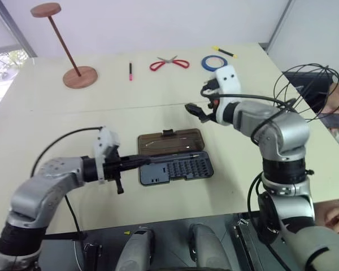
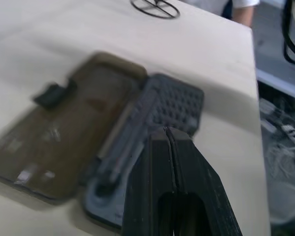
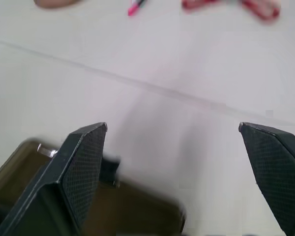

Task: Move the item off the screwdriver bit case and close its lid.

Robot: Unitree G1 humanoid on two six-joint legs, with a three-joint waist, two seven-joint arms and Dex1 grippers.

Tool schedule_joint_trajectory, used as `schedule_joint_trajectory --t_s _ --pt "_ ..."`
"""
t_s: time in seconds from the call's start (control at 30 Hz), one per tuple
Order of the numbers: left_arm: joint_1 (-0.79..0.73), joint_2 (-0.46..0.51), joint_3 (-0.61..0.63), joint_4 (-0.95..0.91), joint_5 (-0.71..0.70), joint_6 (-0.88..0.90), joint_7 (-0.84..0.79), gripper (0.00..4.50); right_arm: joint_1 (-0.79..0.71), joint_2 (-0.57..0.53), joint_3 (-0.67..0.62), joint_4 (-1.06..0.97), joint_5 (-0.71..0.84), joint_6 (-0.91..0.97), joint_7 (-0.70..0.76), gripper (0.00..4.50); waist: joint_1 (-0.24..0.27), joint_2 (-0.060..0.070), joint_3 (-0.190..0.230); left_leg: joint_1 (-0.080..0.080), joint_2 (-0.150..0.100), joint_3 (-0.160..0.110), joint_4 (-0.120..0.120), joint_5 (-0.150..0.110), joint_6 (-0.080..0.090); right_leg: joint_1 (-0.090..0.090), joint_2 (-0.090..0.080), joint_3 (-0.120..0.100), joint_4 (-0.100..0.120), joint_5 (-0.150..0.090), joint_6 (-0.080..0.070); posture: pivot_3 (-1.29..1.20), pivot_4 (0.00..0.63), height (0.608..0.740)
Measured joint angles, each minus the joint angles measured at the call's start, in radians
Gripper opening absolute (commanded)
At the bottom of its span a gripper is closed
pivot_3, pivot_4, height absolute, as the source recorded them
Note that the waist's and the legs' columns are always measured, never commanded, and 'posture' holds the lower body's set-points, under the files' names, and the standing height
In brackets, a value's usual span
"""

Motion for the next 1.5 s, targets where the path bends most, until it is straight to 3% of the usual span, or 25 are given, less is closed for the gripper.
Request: schedule_joint_trajectory --t_s 0.2,0.5,0.8,1.1,1.5 --pt "-0.055 -0.031 -0.113 0.159 0.121 -0.115 -0.058 0.0 -0.047 -0.009 0.084 0.181 -0.053 -0.166 0.098 4.48 0.0 0.0 0.0 0.0 0.0 0.001 0.0 0.0 0.0 0.0 0.0 0.0 0.0 0.0 0.0 0.0 0.15 0.74" --pt "-0.087 -0.059 -0.163 0.31 0.211 -0.223 -0.136 0.0 -0.1 -0.045 0.195 0.344 -0.121 -0.263 0.256 4.48 0.0 0.0 0.0 0.0 0.0 -0.001 0.0 0.0 0.0 0.0 0.0 0.0 0.0 0.0 0.0 0.0 0.15 0.74" --pt "-0.102 -0.066 -0.181 0.332 0.233 -0.252 -0.185 0.0 -0.116 -0.066 0.271 0.425 -0.21 -0.396 0.367 4.48 -0.001 0.0 0.0 0.0 0.0 -0.001 0.0 0.0 0.0 0.0 0.0 0.0 0.0 0.0 0.0 0.0 0.15 0.74" --pt "-0.107 -0.067 -0.181 0.356 0.245 -0.283 -0.202 0.0 -0.15 -0.139 0.398 0.591 -0.317 -0.619 0.651 4.48 -0.002 0.0 0.0 0.0 0.0 -0.001 0.0 0.0 0.0 0.0 0.0 0.0 0.0 0.0 0.0 0.0 0.15 0.74" --pt "-0.093 -0.073 -0.179 0.351 0.254 -0.305 -0.19 0.0 -0.272 -0.041 0.384 0.957 -0.367 -0.761 0.751 4.48 -0.002 0.0 0.0 0.001 0.0 -0.001 0.0 0.0 0.0 0.0 0.0 0.0 0.001 0.0 0.0 0.0 0.15 0.74"
